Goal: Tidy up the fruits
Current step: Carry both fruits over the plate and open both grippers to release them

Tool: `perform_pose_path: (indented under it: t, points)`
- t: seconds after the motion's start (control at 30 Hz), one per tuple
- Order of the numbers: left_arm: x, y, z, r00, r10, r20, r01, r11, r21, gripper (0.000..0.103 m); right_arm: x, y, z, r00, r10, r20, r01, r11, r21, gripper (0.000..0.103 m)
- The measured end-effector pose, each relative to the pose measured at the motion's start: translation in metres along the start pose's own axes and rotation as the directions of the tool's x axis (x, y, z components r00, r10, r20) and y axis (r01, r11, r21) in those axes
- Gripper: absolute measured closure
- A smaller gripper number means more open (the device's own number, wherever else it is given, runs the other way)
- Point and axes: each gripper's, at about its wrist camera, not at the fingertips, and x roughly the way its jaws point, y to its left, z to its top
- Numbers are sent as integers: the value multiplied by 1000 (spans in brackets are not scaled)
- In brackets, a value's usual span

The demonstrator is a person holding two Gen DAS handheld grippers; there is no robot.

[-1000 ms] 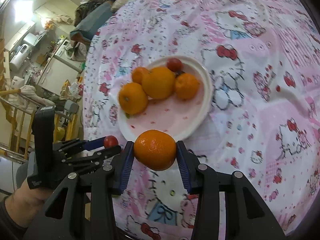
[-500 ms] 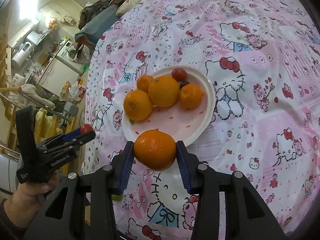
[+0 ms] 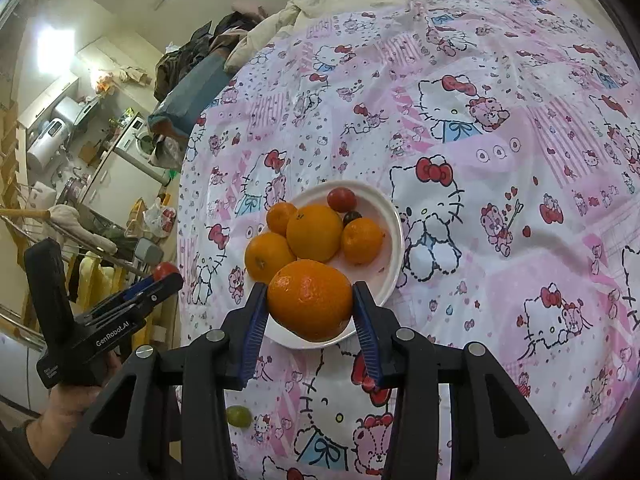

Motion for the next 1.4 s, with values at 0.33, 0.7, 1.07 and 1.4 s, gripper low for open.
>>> perform_pose_path:
  t: [0.33,0.7,1.07,1.4]
  points:
    - [17,-30,11,999,-22,-27,22,1000,9,70,11,-20,28,1000,-1,-24,2,999,40,59]
    - [59,-63,-2,986,-60,-157,69,996,51,70,56,-37,29,988,58,-146,-38,990,135,58]
    - [86,-69,-9,967,-84,-239,95,995,35,69,70,-39,23,982,49,-180,-23,989,146,57]
    - [92,-67,-3,968,-39,-247,53,997,49,69,73,-38,19,981,43,-189,-16,989,145,57]
